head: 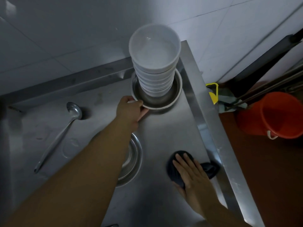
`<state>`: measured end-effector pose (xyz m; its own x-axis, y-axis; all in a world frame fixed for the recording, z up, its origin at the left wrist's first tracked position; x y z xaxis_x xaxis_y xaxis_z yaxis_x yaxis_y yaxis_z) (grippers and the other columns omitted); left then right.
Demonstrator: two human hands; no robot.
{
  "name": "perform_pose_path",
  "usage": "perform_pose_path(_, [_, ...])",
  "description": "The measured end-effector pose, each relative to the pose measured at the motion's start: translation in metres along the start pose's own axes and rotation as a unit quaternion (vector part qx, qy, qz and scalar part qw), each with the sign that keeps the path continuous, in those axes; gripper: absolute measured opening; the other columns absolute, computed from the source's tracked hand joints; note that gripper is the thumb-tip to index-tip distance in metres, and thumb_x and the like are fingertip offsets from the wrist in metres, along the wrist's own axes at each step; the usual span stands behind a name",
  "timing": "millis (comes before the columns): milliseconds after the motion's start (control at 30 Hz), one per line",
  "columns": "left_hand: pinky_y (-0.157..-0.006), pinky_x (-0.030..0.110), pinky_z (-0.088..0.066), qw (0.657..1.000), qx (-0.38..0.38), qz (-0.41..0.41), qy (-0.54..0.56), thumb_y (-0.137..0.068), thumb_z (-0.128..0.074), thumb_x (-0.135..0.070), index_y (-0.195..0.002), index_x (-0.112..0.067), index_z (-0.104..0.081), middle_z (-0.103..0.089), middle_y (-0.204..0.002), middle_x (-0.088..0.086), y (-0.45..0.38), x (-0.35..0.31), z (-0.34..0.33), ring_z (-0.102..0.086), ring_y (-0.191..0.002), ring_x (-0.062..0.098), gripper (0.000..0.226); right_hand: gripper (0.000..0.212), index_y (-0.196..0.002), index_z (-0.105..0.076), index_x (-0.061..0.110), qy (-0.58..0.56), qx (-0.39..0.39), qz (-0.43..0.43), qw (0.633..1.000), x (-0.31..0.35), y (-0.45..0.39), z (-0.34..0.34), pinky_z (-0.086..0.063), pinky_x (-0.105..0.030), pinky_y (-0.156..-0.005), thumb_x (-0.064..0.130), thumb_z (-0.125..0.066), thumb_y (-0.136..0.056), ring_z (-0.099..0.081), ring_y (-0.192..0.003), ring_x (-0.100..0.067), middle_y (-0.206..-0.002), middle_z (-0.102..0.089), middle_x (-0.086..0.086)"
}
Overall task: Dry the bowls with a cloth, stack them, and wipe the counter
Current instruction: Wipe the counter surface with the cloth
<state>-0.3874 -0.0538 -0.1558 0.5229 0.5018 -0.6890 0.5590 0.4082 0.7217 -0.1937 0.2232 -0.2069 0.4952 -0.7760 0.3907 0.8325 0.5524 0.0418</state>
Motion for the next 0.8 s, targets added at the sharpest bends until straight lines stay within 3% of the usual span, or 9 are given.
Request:
perform_pose_path(133, [-0.066, 0.033, -0.066, 1.0, 0.017, 0.01, 0.007, -0.099, -0.058, 0.01, -0.104, -0.006, -0.055, -0.063, -0.115, 0.018, 0.001, 0.006, -0.015, -0.07, -0.099, 0.029, 0.017, 0.076, -0.159, -0.042, 0.019, -0.003, 0.002, -0.005, 1.0, 0.001, 0.0, 0.001, -0.03, -0.049, -0.122, 0.046, -0.066, -0.092, -0.031, -0.158, -0.025, -0.171, -0.033, 0.003])
perform_pose_path(233, [-0.071, 0.032, -0.066, 0.999, 0.026, 0.021, 0.015, -0.099, -0.063, 0.005, -0.117, -0.003, -0.059, -0.066, -0.119, 0.017, 0.004, 0.008, -0.015, -0.072, -0.104, 0.029, 0.021, 0.08, -0.161, -0.037, 0.021, 0.007, 0.012, -0.02, 1.0, 0.006, -0.003, 0.0, -0.028, -0.049, -0.122, 0.044, -0.068, -0.091, -0.03, -0.158, -0.025, -0.171, -0.032, 0.002])
perform_pose_path(333, [-0.079, 0.04, -0.067, 0.999, 0.018, 0.026, -0.026, -0.099, -0.068, -0.007, -0.108, -0.01, -0.064, -0.071, -0.11, 0.017, 0.01, 0.011, 0.002, -0.075, -0.089, 0.024, 0.01, 0.083, -0.163, -0.033, 0.019, 0.007, 0.015, -0.037, 0.999, 0.017, -0.026, -0.003, -0.021, -0.047, -0.127, 0.041, -0.073, -0.092, -0.026, -0.16, -0.026, -0.172, -0.027, 0.0])
perform_pose_path(433, [-0.083, 0.052, -0.066, 0.99, -0.016, -0.01, -0.142, -0.097, -0.067, -0.011, -0.103, -0.02, -0.067, -0.076, -0.096, 0.015, 0.019, 0.011, 0.045, -0.076, -0.078, 0.028, 0.011, 0.072, -0.16, -0.039, 0.014, 0.007, -0.01, -0.024, 1.0, 0.039, -0.076, -0.007, -0.015, -0.044, -0.131, 0.041, -0.064, -0.098, -0.024, -0.159, -0.025, -0.17, -0.03, -0.004])
perform_pose_path(567, [-0.082, 0.049, -0.066, 0.972, -0.045, -0.052, -0.225, -0.094, -0.067, -0.022, -0.104, -0.031, -0.069, -0.078, -0.08, -0.004, 0.036, 0.006, 0.12, -0.077, -0.074, 0.018, 0.013, 0.073, -0.159, -0.043, 0.007, 0.004, -0.032, -0.045, 0.998, 0.071, -0.168, -0.015, -0.028, -0.054, -0.127, 0.034, -0.072, -0.098, -0.031, -0.157, -0.032, -0.167, -0.038, -0.011])
perform_pose_path(700, [-0.087, 0.048, -0.064, 0.943, -0.074, -0.098, -0.308, -0.098, -0.065, -0.03, -0.1, -0.036, -0.066, -0.075, -0.09, -0.009, 0.045, -0.005, 0.179, -0.075, -0.084, 0.015, 0.007, 0.067, -0.158, -0.042, 0.003, 0.0, -0.067, -0.066, 0.996, 0.109, -0.261, -0.02, -0.025, -0.056, -0.127, 0.036, -0.06, -0.104, -0.033, -0.156, -0.036, -0.165, -0.041, -0.018])
perform_pose_path(800, [-0.086, 0.045, -0.064, 0.93, -0.087, -0.117, -0.339, -0.097, -0.063, -0.035, -0.101, -0.039, -0.066, -0.074, -0.094, -0.014, 0.052, -0.013, 0.215, -0.074, -0.087, 0.01, 0.006, 0.072, -0.165, -0.027, 0.005, -0.005, -0.081, -0.154, 0.985, 0.133, -0.327, -0.025, -0.016, -0.051, -0.13, 0.045, -0.047, -0.108, -0.02, -0.16, -0.034, -0.172, -0.027, -0.015])
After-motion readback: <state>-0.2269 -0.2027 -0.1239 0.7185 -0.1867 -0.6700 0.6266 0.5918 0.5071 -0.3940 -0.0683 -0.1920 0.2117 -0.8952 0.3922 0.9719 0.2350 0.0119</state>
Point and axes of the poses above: each hand's wrist, its own y-axis away from the middle knuckle, its own z-axis out of the back of the hand, x = y × z, the point moved 4 cm from there along -y, towards the middle knuckle
